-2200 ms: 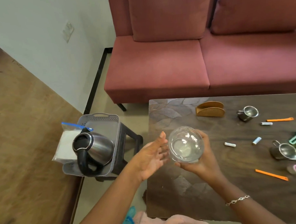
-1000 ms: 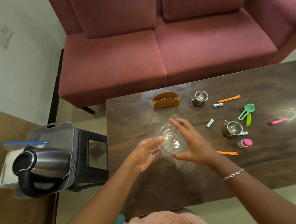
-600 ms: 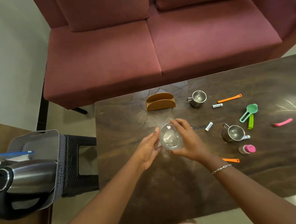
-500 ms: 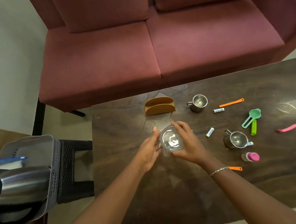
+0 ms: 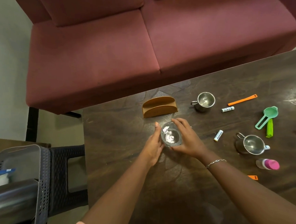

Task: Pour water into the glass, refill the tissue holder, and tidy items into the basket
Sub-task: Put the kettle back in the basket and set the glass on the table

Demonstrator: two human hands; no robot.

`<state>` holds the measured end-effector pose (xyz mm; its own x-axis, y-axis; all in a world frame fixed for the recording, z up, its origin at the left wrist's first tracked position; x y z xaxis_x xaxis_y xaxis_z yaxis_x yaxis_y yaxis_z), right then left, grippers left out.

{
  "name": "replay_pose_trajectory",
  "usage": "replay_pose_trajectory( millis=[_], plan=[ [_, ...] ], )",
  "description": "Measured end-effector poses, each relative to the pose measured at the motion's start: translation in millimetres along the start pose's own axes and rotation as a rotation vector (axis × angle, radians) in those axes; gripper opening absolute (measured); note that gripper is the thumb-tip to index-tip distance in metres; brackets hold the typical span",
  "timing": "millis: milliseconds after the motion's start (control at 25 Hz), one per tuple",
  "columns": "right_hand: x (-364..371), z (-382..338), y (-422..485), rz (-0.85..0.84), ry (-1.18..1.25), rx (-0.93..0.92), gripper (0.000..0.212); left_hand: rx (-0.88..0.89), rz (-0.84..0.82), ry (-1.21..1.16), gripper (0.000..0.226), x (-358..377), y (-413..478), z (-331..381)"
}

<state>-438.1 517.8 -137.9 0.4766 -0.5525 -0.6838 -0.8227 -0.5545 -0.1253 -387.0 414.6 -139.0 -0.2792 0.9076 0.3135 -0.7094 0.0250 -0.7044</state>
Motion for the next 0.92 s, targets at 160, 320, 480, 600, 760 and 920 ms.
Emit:
replay_pose_trajectory(
  millis=[160,320,480,600,760,920],
  plan=[
    [10.6,10.5,0.6,-0.009,-0.004,0.022,0.095,-0.028,0.015,0.0,0.06,-5.1,7.8,-6.6],
    [16.1,15.6,-0.4,-0.017,-0.02,0.04,0.095,-0.034,0.006,0.016,0.056,-2.7,8.0,-10.2],
    [19.2,16.1,-1.1,-0.014,-0.047,0.059,0.096,-0.029,0.012,0.052,0.052,-3.2,8.3,-11.3],
    [21.8,14.6,-3.4,-0.028,-0.104,0.098,0.098,-0.032,0.04,0.081,0.042,-3.0,8.0,-12.5],
    [20.2,7.7,-10.5,-0.047,-0.177,0.13,0.1,-0.013,0.075,0.212,0.048,2.8,-7.8,-6.9],
    [7.6,-7.2,-28.4,-0.001,-0.248,0.161,0.09,0.188,0.195,0.901,0.065,-4.4,-44.4,7.8]
  ],
)
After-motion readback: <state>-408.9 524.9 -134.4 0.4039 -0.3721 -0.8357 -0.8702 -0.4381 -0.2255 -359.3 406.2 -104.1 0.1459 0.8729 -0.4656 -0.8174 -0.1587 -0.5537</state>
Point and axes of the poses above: each hand's wrist, its own y-axis towards the middle knuckle, its own x-axis out of the palm, z = x × y, the point moved 6 cm from there along y, towards the middle knuckle, and after that the axes turned 1 degree about z, right-handed, at the moved point
